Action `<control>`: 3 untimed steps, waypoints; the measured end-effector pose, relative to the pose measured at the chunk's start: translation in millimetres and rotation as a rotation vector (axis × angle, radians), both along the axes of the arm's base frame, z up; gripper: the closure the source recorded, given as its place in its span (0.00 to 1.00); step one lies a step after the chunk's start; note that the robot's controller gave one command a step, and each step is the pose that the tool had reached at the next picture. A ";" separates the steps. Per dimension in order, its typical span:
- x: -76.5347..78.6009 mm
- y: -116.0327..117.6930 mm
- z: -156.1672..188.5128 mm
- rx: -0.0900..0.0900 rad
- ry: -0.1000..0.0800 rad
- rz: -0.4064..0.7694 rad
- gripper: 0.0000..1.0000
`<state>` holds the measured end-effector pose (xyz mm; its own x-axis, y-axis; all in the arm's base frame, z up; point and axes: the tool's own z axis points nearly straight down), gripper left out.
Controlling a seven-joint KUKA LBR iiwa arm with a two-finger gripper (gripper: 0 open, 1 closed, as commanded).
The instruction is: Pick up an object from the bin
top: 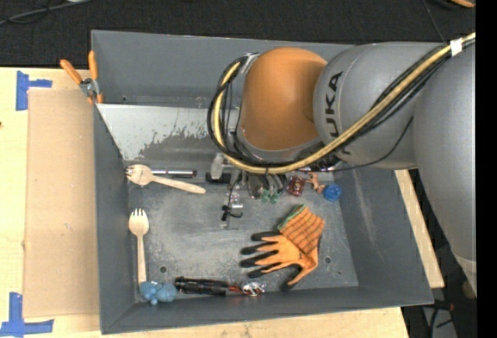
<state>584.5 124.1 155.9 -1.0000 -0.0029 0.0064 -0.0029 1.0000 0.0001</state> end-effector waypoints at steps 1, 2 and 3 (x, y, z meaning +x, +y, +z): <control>1.6 -0.7 2.5 0.001 -0.005 -0.003 0.00; -39.0 -64.1 -68.7 0.003 -0.006 0.411 0.00; -28.6 -85.2 -43.3 0.004 -0.008 0.423 0.00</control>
Offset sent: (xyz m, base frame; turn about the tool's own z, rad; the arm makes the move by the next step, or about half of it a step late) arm -0.0487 -0.0824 -0.0859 -0.5004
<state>555.9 38.9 112.6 -0.9107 -0.4132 -0.0024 -0.4132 0.9106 0.0022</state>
